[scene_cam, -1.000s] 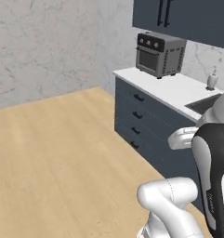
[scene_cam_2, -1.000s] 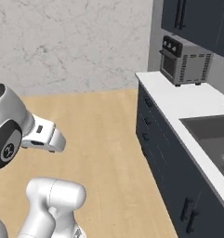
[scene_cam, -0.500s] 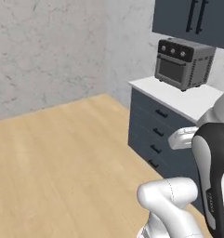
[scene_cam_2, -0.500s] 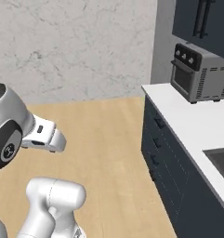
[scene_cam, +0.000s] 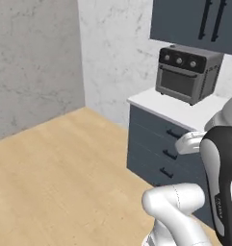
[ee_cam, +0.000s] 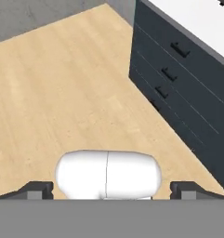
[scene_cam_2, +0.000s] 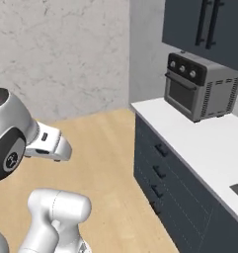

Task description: Navigate to the toaster oven.

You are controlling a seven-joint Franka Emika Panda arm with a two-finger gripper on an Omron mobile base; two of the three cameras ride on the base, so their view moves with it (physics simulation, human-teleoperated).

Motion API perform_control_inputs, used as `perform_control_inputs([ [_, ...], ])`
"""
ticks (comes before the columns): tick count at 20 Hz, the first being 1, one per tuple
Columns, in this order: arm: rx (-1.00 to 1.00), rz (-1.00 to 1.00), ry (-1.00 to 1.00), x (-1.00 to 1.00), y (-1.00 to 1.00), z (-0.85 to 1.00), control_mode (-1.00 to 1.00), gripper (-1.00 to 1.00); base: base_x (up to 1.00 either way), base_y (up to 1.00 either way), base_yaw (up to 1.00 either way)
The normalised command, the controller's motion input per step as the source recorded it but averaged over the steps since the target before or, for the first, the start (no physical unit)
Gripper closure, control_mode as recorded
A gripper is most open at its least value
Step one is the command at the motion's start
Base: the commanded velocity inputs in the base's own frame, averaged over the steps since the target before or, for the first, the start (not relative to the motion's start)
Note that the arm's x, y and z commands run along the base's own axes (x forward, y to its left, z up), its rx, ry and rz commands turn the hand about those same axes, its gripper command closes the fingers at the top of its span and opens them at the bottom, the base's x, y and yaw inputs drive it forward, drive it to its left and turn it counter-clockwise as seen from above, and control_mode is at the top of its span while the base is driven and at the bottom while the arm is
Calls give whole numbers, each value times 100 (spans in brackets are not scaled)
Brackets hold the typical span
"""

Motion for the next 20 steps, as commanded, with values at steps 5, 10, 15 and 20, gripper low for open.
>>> perform_control_inputs([
  [5,0,0,0,0,0,0,100,-100,98,66,-53],
  [10,0,0,0,0,0,0,100,-100,58,76,-67],
  [15,0,0,0,0,0,0,100,-100,45,77,-71],
  [20,0,0,0,0,0,0,100,-100,48,72,-73],
])
